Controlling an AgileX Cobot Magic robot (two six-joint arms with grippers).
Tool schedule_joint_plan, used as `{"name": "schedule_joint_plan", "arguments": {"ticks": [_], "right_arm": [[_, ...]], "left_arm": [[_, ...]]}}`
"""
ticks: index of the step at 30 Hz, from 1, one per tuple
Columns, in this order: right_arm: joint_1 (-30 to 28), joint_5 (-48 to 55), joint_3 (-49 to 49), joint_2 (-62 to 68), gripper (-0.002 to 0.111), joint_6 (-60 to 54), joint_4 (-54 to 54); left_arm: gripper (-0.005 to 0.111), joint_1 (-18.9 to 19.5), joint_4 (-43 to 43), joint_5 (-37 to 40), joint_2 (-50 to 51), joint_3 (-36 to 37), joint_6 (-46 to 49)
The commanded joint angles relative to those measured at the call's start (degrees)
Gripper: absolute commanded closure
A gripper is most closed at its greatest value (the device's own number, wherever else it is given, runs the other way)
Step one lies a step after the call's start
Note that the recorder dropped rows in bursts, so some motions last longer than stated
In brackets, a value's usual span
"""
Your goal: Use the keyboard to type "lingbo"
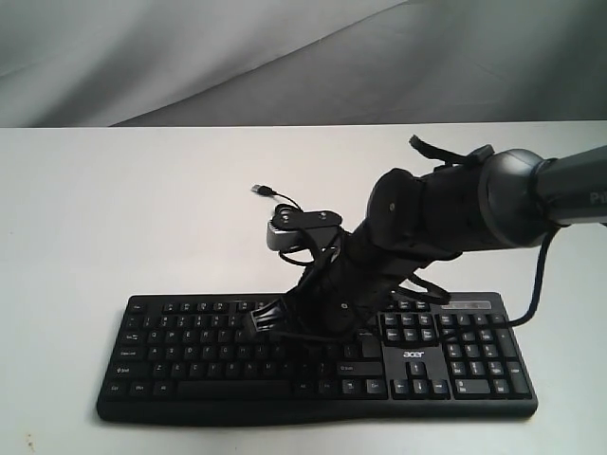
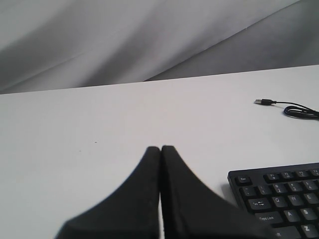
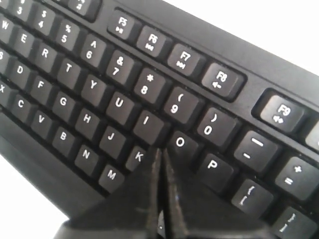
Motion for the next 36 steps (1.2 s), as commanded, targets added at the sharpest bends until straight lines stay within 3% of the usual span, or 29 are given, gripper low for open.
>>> {"name": "schedule_joint_plan", "arguments": {"ticks": [1, 9, 17, 36], "right_arm": [[0.3, 0.5, 0.0, 0.4, 0.108, 0.2, -0.7], [0.3, -1.7, 0.0, -3.7, 0.108, -0.5, -0.3], [0.3, -3.3, 0.0, -3.3, 0.108, -8.1, 6.3], [0.6, -1.5, -4.7, 0.8, 0.108, -7.3, 4.4]], "left_arm": [[0.106, 0.1, -0.5, -0.3, -0.1, 0.2, -0.2], [0.106, 0.1, -0.5, -0.3, -0.1, 0.2, -0.2], [0.106, 0.1, -0.5, -0.3, -0.1, 0.2, -0.2], [0.106, 0.1, -0.5, -0.3, -0.1, 0.2, -0.2]]}}
